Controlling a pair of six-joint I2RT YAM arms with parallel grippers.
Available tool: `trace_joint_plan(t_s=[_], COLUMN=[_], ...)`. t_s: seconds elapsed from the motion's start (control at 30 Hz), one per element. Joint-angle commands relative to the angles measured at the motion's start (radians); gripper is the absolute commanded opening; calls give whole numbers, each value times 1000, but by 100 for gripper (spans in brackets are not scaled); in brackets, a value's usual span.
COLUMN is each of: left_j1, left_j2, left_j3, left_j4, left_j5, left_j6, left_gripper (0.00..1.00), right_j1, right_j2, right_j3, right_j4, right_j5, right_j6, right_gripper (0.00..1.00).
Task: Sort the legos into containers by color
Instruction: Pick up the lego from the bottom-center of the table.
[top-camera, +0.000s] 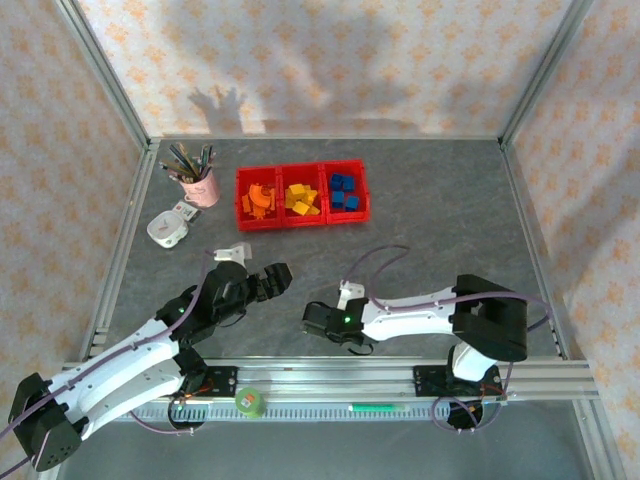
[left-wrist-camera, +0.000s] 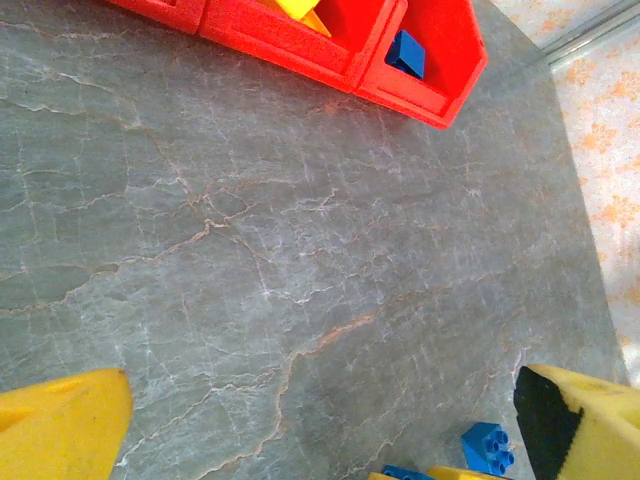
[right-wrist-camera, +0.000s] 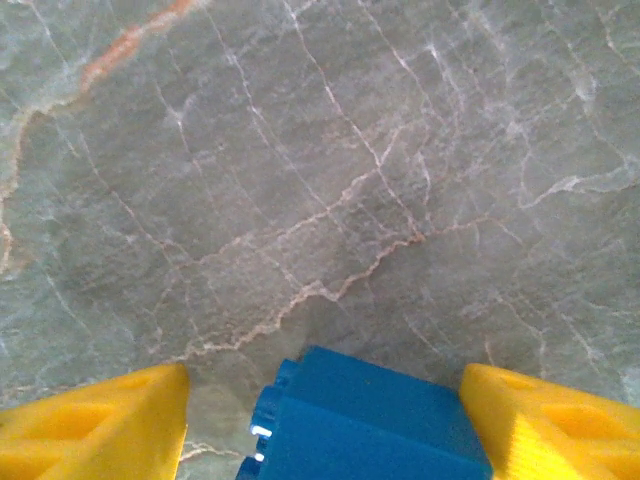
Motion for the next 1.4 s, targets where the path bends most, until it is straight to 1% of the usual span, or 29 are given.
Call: trace_joint_plan(t_s=[0.0,0.27,0.4,0.5,0.67,0.77,0.9,0.97,1.03,1.13,1.23,1.37], left_j1=[-5,-5,-5,-5,-2,8,36,59,90,120,144,169], left_j2=[-19,-39,-52,-52,-50,-38,10,40,78,132,197,288], left_j3=[-14,-17,-22,-20,4,32,86,109,131,164,196,246], left_j4=[-37,-55,-53,-47,-50,-50,-49,-40,-17,30,73,108], left_j5=[-36,-43,-52,-56,-78,-86,-90,-86,-75,-57,-51,-32], left_j6=[12,10,8,7,13,27,53,66,74,87,95,108], left_gripper=[99,99,99,99,99,99,99,99,99,99,99,99], right_j1=[2,2,2,0,-33,-95,-236,-322,-411,-504,-565,-638], right_j2=[29,70,70,52,-22,-78,-105,-94,-54,40,164,312], right_j3=[39,68,58,73,93,131,186,218,266,360,492,658], right_j4=[-3,-9,5,-23,-24,-27,43,96,145,211,219,208], right_j5=[68,66,50,79,99,146,162,132,94,56,42,16], right_j6=[17,-14,-44,-66,-154,-270,-486,-574,-663,-790,-895,-954], right_gripper=[68,56,48,43,41,41,41,42,42,42,42,42])
